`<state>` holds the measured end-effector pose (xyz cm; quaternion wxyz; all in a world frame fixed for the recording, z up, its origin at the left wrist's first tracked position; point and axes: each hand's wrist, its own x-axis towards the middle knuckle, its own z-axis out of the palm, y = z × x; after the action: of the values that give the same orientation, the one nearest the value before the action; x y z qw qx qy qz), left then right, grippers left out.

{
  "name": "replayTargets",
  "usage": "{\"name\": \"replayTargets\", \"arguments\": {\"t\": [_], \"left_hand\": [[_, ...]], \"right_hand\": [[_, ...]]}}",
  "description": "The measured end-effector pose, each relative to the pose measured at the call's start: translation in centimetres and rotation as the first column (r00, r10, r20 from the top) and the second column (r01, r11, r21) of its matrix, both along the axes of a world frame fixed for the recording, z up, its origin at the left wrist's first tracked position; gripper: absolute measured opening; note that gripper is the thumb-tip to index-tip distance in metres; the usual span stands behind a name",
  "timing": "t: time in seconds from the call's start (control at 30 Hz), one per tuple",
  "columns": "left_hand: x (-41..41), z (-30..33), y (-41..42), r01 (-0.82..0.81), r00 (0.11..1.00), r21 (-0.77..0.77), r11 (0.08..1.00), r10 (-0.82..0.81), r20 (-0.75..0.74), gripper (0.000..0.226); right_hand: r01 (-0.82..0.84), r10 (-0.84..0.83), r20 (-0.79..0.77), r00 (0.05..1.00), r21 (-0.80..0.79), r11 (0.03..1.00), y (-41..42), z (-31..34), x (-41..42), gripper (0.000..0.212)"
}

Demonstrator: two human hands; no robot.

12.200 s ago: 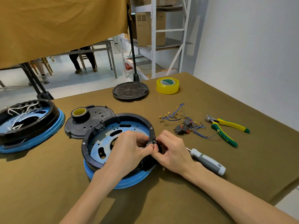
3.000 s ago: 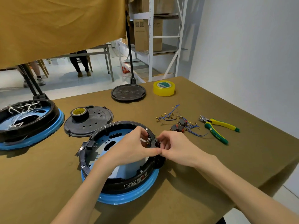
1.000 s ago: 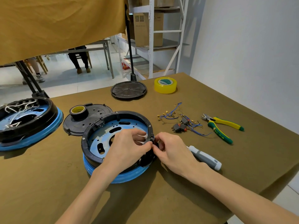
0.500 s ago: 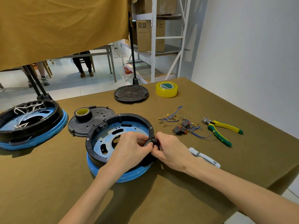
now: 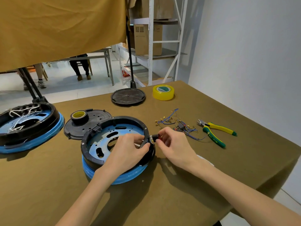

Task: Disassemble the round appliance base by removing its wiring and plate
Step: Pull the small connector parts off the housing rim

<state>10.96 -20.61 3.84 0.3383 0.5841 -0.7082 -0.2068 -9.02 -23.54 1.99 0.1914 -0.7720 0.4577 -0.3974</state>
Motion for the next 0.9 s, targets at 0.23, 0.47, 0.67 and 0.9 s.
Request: {"name": "replayTargets", "arguments": {"t": [0.23,0.47,0.67,0.9], "left_hand": [[-0.4,-0.2,0.2,-0.033,0.999,-0.012,0.999,0.033,0.034,0.019],[-0.4,-0.2,0.3,0.009,0.998,-0.052,0.999,-0.006,0.068,0.019],[0.8,0.4,0.1,0.103,0.995,0.101,0.99,-0.101,-0.024,0.048],[2.2,0.5,3.0,0.065,0.957,0.043,0.997,-0.074,0.28,0.033]], "right_hand": [[0.385,-0.371,-0.139,0.918,0.092,0.918,-5.6,1.2,-3.0,0.024],[0.331,-0.282,-0.453,0.845,0.029,0.943,-4.0,-0.5,-2.8,0.039],[0.001,0.027,-0.054,0.998,0.452,0.892,-0.8,-0.1,1.3,0.037],[-0.295,0.037,0.337,0.941,0.76,0.578,0.3,0.3,1.7,0.045]]}}
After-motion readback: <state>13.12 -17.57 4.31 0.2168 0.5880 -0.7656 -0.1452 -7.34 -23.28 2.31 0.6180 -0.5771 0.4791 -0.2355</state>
